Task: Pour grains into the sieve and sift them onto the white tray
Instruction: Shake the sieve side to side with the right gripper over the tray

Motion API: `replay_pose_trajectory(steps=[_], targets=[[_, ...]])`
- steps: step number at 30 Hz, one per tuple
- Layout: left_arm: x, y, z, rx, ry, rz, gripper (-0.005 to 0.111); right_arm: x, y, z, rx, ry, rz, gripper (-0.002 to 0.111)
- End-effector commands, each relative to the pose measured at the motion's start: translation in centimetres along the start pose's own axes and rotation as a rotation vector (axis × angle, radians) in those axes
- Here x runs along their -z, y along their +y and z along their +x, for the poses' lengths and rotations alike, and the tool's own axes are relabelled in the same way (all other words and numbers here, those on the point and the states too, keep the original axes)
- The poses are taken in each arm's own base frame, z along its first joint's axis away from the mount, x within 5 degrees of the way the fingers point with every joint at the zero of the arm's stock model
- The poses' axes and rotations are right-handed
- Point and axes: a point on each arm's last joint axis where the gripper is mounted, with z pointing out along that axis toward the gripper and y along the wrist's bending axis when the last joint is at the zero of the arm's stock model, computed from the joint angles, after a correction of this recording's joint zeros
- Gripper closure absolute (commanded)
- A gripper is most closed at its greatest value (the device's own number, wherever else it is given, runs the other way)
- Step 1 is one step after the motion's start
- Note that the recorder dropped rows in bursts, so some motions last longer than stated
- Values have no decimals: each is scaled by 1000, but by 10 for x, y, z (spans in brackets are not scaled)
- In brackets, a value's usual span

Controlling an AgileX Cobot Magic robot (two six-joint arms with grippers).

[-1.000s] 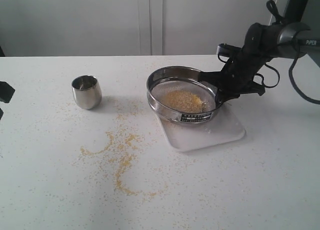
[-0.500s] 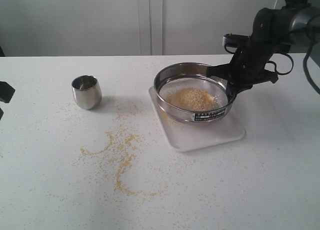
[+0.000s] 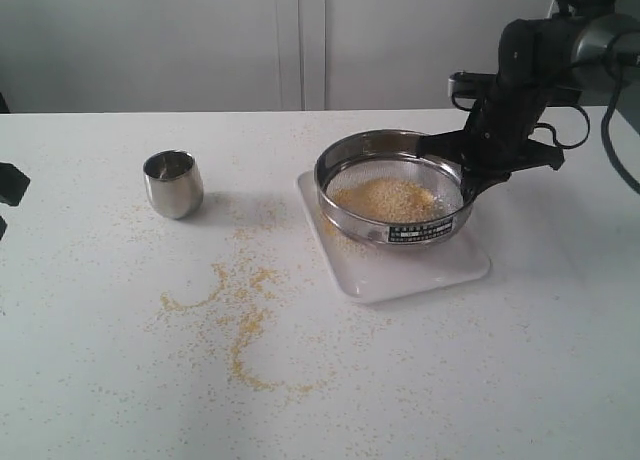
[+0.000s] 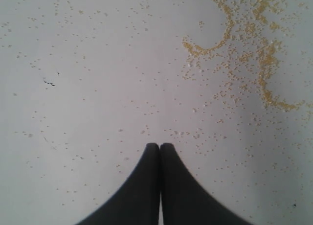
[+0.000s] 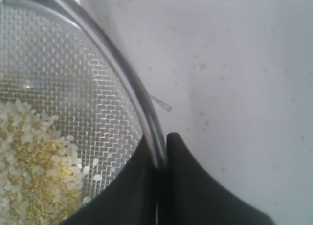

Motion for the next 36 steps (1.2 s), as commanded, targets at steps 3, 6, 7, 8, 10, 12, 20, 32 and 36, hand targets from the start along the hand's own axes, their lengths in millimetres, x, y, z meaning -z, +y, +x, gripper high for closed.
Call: replay_pose_trajectory(steps=[3, 6, 7, 8, 10, 12, 20, 32, 36], targets=[[1, 0, 3, 2, 7, 2, 107, 7, -1, -5, -37, -53, 34, 108], [1, 0, 3, 2, 7, 2, 107, 5, -3, 0, 31, -10, 25, 108], [1, 0, 3, 2, 7, 2, 107, 5, -2, 4, 90, 12, 28, 108], [1, 0, 3, 2, 7, 2, 107, 4, -3, 8, 103, 21, 30, 108], [1, 0, 3, 2, 7, 2, 107, 1, -4, 11, 68, -11, 12, 108], [1, 0, 3, 2, 7, 2, 107, -5, -1, 10, 0, -65, -46, 108], [1, 0, 3, 2, 7, 2, 107, -7, -4, 25, 53, 65, -70, 108], [1, 0, 3, 2, 7, 2, 107, 26, -4, 25, 106, -14, -51, 108], [1, 0, 3, 2, 7, 2, 107, 34, 13, 9, 77, -252, -116, 108]])
